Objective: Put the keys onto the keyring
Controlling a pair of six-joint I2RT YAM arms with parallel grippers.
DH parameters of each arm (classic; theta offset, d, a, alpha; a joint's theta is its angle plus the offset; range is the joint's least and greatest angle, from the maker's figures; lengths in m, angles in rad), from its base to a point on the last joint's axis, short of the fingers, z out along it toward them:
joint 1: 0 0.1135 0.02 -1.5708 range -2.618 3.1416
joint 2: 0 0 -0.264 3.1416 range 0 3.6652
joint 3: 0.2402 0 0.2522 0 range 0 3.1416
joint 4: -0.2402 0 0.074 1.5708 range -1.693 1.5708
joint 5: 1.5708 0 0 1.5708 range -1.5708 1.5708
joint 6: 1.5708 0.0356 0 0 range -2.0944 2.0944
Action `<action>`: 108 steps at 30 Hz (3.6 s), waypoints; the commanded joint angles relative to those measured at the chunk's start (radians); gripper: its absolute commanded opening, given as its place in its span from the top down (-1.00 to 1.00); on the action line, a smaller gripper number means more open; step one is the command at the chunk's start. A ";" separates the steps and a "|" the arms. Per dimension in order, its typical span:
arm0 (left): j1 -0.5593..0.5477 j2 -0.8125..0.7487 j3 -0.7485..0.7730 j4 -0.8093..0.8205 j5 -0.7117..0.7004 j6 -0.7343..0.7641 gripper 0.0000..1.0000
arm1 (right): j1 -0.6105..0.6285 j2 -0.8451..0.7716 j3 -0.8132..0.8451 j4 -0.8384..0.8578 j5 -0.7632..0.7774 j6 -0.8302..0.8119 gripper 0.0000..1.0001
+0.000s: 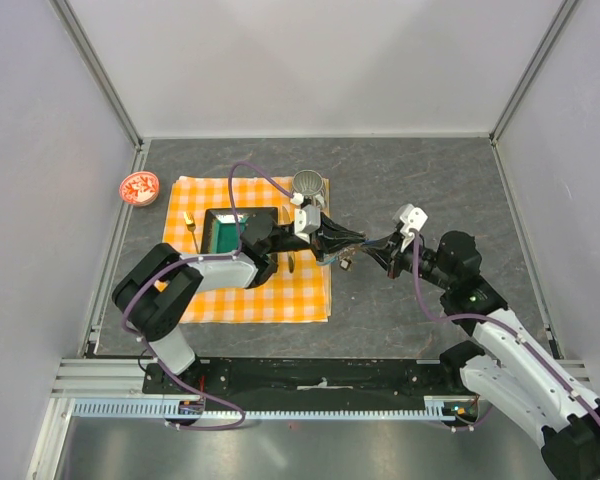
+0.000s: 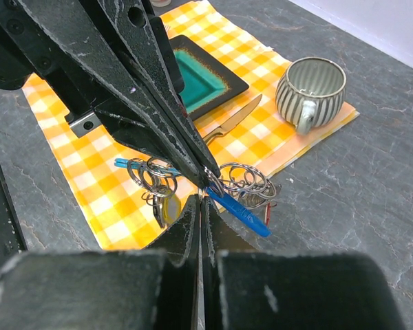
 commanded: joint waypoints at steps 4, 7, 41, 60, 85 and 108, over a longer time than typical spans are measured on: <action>-0.024 0.004 0.042 0.146 -0.002 -0.016 0.96 | 0.012 0.028 0.076 0.058 -0.056 -0.011 1.00; -0.031 0.007 0.045 0.117 -0.005 0.005 0.96 | 0.019 0.042 0.102 0.025 -0.057 -0.042 1.00; -0.038 -0.023 -0.004 0.177 -0.106 0.011 0.96 | 0.046 -0.044 0.309 -0.509 0.297 -0.091 0.17; -0.017 -0.019 -0.014 0.263 -0.040 -0.015 0.96 | -0.105 0.025 0.202 -0.304 -0.054 -0.057 0.04; -0.012 0.046 0.009 0.399 -0.050 -0.157 0.96 | -0.096 0.032 0.042 -0.075 -0.118 0.104 0.06; -0.011 0.010 0.010 0.399 -0.047 -0.150 0.96 | -0.094 -0.036 -0.102 0.110 -0.057 0.147 0.07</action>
